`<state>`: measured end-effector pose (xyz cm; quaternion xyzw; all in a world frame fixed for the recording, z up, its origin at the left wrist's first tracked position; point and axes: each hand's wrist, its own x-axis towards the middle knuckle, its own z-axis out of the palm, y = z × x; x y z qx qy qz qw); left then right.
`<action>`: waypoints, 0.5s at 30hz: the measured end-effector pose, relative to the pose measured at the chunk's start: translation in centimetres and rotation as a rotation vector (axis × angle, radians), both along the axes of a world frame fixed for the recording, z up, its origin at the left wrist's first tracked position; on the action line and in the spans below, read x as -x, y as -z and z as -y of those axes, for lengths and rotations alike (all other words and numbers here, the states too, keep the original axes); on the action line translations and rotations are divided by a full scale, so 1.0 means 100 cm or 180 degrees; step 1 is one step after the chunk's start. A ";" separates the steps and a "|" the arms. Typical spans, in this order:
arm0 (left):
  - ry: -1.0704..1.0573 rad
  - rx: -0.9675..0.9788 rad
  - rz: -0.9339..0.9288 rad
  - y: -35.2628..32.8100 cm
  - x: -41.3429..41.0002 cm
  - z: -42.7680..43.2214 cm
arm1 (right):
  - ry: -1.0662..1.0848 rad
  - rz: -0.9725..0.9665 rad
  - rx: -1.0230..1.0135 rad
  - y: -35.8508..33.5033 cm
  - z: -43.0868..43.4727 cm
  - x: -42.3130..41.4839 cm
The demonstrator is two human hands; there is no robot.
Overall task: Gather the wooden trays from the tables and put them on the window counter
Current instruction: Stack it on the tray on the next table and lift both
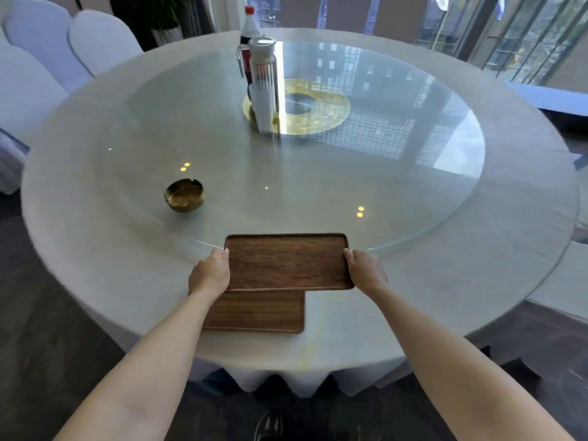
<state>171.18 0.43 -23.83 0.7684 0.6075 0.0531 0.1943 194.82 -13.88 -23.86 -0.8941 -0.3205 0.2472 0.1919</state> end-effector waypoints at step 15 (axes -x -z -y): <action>0.0074 0.0489 -0.0216 0.062 0.080 -0.028 | -0.0325 0.0377 0.0728 0.052 -0.013 0.092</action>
